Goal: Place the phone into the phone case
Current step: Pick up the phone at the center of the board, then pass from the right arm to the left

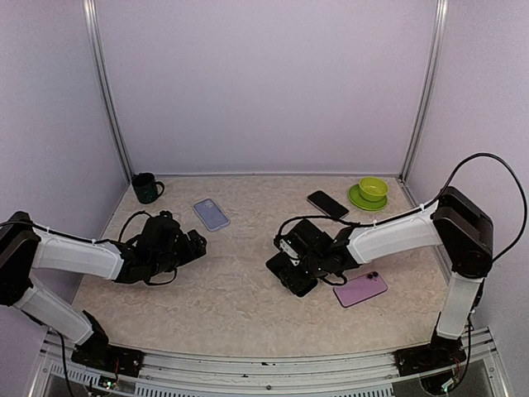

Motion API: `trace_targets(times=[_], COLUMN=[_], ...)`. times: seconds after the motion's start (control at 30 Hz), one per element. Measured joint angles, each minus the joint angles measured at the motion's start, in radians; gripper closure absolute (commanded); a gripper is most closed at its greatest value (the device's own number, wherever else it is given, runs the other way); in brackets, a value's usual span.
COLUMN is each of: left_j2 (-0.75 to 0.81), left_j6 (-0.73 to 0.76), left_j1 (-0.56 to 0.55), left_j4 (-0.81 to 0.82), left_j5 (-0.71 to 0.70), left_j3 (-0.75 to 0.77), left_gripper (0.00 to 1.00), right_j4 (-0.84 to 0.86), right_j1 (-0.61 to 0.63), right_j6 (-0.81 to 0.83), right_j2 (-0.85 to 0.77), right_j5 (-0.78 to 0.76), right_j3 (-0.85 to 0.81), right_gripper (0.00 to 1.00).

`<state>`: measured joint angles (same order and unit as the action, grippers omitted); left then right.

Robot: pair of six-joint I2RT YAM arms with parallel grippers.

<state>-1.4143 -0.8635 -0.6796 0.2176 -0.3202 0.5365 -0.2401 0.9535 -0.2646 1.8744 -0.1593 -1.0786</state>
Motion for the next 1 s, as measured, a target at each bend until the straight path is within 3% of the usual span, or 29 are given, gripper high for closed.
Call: trace_targets(times=[0.6, 1.0], left_j2=[-0.075, -0.118], left_j6=[0.021, 0.076], left_j1=[-0.053, -0.141], left_j4=[0.079, 0.222], left_j5=[0.084, 0.172], left_j3=[0.003, 0.005], left_gripper=[0.09, 0.11], right_j4=[0.116, 0.237], right_j1=[0.111, 0.204], right_j6=[0.109, 0.177], right_j2=[-0.119, -0.200], right_j5=[-0.135, -0.168], right_j3=[0.126, 0.184], right_gripper=[0.40, 0.40])
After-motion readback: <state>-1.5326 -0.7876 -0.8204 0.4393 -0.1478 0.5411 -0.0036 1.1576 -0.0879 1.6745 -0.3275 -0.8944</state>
